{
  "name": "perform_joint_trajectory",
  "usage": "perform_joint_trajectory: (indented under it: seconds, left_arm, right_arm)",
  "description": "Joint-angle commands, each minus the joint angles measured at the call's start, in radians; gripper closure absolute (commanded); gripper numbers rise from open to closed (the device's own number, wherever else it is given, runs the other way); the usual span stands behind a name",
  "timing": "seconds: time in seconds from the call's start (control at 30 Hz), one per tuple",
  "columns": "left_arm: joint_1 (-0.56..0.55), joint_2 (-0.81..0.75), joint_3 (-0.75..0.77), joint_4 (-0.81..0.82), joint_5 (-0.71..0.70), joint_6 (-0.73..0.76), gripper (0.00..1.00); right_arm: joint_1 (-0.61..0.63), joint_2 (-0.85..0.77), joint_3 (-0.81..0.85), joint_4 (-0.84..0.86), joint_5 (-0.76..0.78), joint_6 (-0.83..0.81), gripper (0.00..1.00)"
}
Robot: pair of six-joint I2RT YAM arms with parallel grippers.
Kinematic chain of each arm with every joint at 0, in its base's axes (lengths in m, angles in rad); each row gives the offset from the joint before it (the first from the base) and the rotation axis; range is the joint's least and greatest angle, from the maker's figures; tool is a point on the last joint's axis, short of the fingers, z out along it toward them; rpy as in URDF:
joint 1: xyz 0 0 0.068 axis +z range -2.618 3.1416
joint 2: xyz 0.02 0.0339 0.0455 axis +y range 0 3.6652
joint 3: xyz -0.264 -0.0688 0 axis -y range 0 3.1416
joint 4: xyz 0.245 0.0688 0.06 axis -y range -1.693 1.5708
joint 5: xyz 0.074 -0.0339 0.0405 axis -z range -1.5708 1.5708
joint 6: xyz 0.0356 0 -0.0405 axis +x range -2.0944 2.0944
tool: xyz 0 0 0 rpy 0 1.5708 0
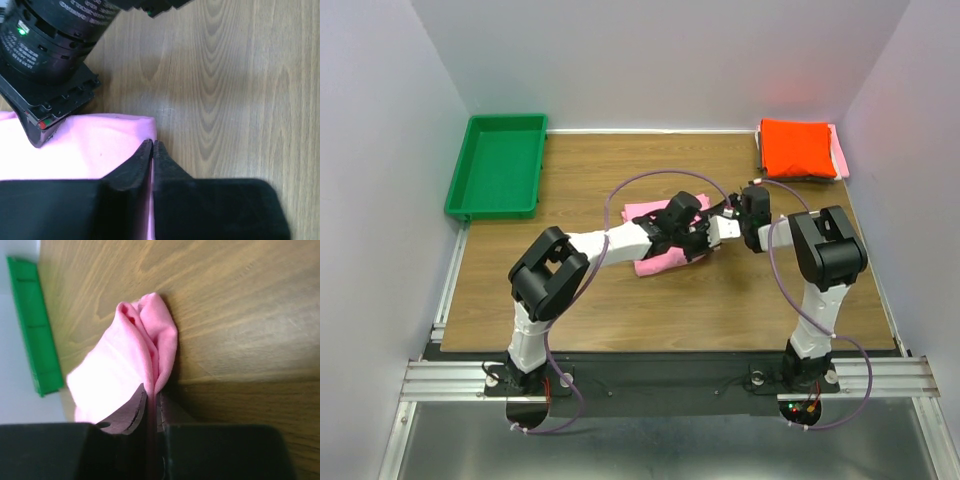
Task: Fold and stack the t-shirts
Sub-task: Neatly place the folded tshirt to the corner
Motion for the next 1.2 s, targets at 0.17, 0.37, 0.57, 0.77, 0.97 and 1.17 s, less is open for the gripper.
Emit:
perform_joint_trajectory:
  seconds: [0.17,0.37,0.57,0.77,0.97,1.17]
  left_arm:
    - [0.134,-0.191,0.018,-0.142,0.120,-0.146,0.67]
    - [0.226,-0.302,-0.031,-0.286,0.119,-0.102,0.19]
    - [0.247,-0.385,-0.095,-0.291,0.103,-0.126,0.01]
    - [0.254,-0.431,-0.128,-0.284,0.088,-0.177,0.01]
    - [0.258,-0.460,-0.157,-0.282,0.106,-0.214,0.01]
    - [0.260,-0.475,-0.163,-0.282,0.105,-0.217,0.01]
  right_arm:
    - [0.002,-0.078,0.252,-0.393,0.095,-0.569,0.99]
    - [-0.033,-0.041,0.450,-0.520,0.170,-0.867,1.00]
    - [-0.091,0.055,0.654,-0.557,0.191,-0.987,0.99]
    - [-0.108,0.166,0.900,-0.612,0.240,-1.134,0.99]
    - [-0.125,0.235,1.082,-0.659,0.294,-1.195,0.99]
    - [-0.126,0.269,1.197,-0.671,0.323,-1.237,0.99]
